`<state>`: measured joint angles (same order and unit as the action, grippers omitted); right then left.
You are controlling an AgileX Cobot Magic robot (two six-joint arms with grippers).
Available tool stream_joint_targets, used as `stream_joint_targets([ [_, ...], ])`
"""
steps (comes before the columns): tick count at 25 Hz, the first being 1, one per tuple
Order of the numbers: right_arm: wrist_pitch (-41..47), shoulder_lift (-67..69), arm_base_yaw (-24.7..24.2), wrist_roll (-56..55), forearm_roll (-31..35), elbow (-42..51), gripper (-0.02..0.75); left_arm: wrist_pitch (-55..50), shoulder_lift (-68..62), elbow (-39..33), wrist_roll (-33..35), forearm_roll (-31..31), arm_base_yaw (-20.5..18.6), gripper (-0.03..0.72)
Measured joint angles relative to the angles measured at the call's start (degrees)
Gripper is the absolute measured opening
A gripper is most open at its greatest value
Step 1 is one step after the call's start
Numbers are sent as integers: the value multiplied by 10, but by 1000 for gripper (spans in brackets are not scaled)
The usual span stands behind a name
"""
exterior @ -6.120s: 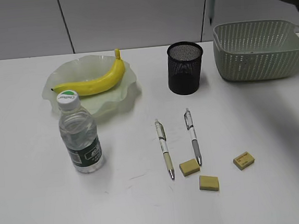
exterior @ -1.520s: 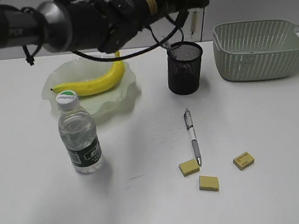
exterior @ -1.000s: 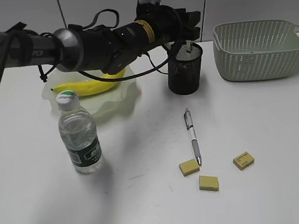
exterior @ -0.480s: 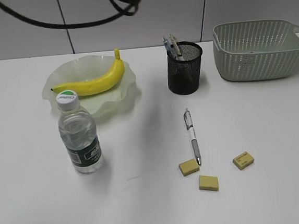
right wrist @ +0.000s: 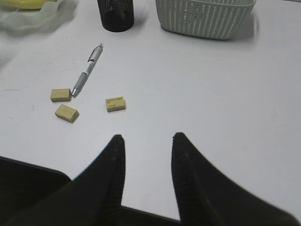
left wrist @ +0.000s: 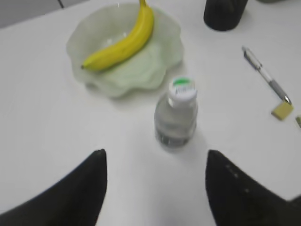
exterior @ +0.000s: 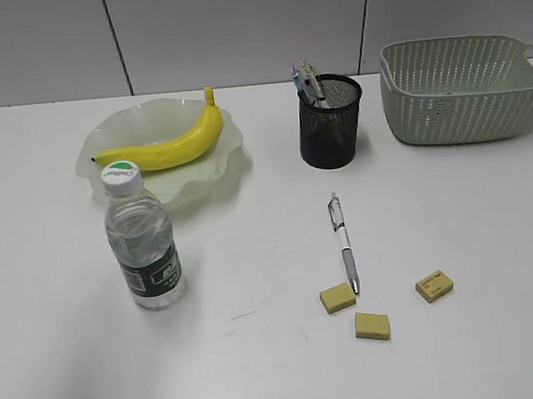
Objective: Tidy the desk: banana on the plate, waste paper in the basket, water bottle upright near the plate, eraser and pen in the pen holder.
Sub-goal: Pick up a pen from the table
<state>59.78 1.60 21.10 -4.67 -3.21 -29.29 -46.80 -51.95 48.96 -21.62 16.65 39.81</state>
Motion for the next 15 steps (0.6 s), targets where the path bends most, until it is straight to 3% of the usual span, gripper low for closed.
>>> stream_joint_targets([
  [2,0,0,0,0,0,0,276,-47,116,-48,0,-21,0,540],
  [4,0,0,0,0,-1,0,276,-88,211,-89,0,-33,0,562],
  [10,0,0,0,0,-1,0,276,-154,446,-160,22,-44,0,536],
  [15,0,0,0,0,-1,0,276,-149,521,-178,38,-48,0,531],
])
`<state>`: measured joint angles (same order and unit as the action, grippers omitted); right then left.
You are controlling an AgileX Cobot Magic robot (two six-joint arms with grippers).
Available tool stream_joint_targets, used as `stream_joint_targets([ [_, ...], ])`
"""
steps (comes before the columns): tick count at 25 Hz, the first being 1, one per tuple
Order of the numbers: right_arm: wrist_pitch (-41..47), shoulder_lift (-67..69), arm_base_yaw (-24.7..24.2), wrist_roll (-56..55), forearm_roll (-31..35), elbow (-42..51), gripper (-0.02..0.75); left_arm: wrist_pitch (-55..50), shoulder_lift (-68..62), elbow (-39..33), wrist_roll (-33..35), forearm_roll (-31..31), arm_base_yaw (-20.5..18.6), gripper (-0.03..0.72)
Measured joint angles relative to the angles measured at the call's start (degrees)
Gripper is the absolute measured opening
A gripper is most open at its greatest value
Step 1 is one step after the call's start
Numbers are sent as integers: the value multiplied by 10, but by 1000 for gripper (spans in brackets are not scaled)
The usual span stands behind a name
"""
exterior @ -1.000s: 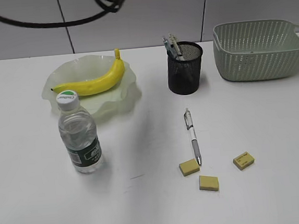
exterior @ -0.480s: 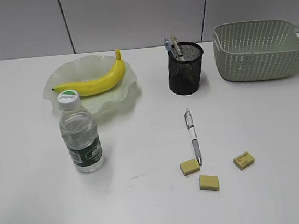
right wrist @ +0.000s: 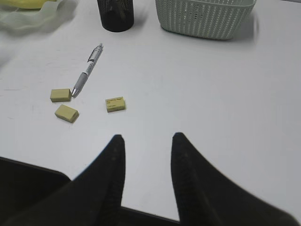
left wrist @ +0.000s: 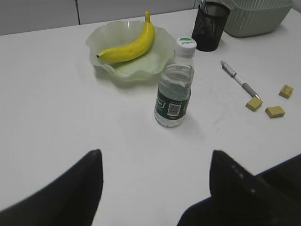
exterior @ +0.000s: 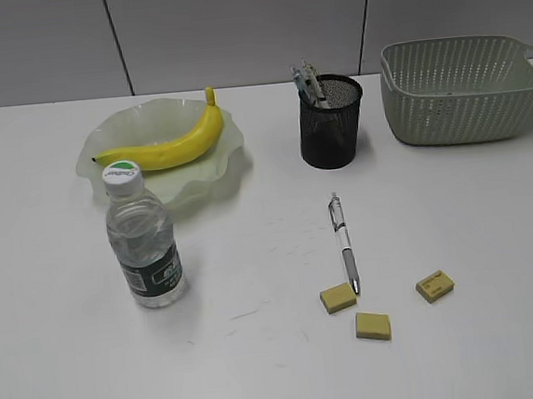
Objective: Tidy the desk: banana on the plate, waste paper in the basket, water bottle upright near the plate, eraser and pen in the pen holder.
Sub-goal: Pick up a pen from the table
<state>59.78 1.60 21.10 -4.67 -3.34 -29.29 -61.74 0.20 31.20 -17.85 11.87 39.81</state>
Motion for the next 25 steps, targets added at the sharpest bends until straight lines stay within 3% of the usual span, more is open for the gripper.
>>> stream_joint_targets([
  [6,-28,27,0,0,0,-12,276,1,2,-3,0,-2,0,503],
  [11,-128,228,0,0,18,-35,276,2,2,-3,1,-4,-23,468],
  [16,-214,552,0,0,59,-107,276,3,2,-3,5,0,-114,430],
  [21,-237,816,2,5,71,-242,285,4,2,-3,16,-2,-227,415],
  [25,-239,978,26,9,81,-346,420,4,2,-3,20,-6,-299,414],
])
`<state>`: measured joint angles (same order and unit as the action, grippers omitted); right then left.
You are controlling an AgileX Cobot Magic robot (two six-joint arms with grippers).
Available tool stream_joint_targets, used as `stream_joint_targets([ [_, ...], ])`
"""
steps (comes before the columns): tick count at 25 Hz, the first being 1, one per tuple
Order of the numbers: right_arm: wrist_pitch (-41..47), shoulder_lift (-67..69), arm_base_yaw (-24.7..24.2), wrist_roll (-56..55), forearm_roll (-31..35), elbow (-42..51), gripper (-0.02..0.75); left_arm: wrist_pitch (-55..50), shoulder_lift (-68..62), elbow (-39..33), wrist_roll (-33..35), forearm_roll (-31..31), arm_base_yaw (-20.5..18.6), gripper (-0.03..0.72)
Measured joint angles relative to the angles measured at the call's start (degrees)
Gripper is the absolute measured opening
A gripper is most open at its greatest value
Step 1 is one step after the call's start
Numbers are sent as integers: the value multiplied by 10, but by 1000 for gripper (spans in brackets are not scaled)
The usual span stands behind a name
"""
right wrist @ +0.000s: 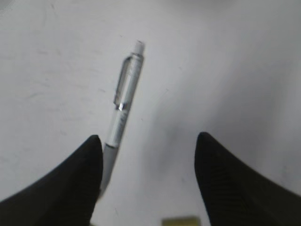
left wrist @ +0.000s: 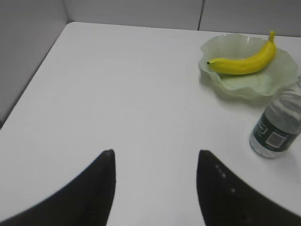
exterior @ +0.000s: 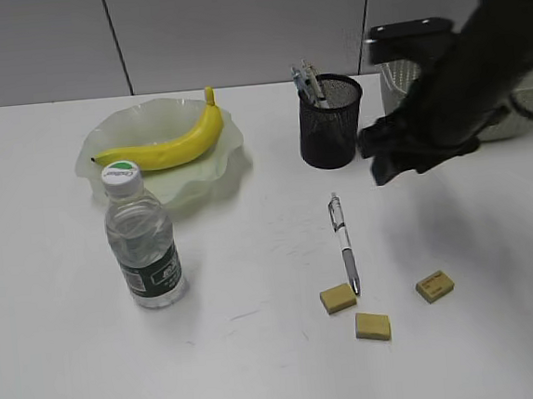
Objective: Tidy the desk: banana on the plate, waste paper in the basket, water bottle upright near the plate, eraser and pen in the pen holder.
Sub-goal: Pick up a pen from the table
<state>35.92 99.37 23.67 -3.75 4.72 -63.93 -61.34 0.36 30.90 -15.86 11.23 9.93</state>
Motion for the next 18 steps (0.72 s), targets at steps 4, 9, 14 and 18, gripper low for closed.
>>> stream_joint_targets([
  [4,8,127,30,-11,16,-102,513,0,0,0,1,-2,-8,409],
  [9,53,236,36,-47,20,-199,479,0,0,0,1,-2,-8,398],
  [14,77,288,36,-64,20,-233,363,0,0,0,1,-2,-8,396],
  [18,77,290,36,-71,20,-235,132,0,0,0,2,-2,-8,396],
])
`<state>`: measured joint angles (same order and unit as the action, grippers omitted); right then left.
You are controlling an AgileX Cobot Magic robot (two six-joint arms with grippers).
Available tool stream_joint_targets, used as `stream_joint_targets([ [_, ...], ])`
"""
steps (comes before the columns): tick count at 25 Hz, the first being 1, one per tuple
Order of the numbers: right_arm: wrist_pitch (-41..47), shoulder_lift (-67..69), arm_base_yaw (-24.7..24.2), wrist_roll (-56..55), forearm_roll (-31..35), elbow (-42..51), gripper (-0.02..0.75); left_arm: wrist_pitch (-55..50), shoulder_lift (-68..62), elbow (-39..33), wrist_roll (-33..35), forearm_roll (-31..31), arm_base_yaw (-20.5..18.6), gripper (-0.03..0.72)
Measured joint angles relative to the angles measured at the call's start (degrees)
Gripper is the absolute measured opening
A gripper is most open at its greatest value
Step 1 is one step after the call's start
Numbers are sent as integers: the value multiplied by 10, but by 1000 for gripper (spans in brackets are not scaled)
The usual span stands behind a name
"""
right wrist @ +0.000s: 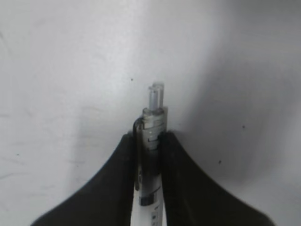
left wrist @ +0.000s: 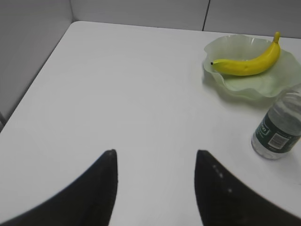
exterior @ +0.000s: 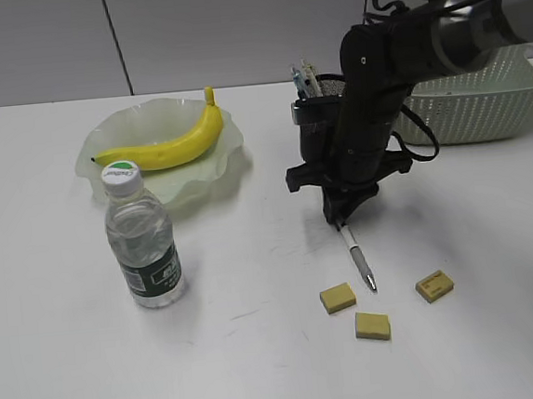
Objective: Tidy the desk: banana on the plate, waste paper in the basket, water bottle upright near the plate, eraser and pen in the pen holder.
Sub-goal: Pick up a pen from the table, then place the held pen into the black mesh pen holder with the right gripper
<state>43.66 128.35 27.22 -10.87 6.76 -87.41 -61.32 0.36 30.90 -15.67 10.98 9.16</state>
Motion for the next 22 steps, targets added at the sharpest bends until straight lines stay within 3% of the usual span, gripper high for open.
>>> stream_joint_targets([
  [4,-5,-31,0,0,-28,13,138,0,0,0,0,0,0,387],
  [7,-75,-124,-1,0,-63,76,138,0,0,0,0,0,0,376],
  [10,-284,-256,-1,-1,-91,189,136,0,0,0,0,0,0,365],
  [12,-507,-315,-8,3,-144,259,136,0,0,0,0,0,0,361],
  [15,-746,-324,-28,67,-149,285,136,0,0,0,0,0,0,361],
  [19,-884,-239,-57,125,-56,270,136,0,0,0,0,0,0,355],
  [22,-949,-156,-67,124,-46,266,137,0,0,0,0,0,0,333],
])
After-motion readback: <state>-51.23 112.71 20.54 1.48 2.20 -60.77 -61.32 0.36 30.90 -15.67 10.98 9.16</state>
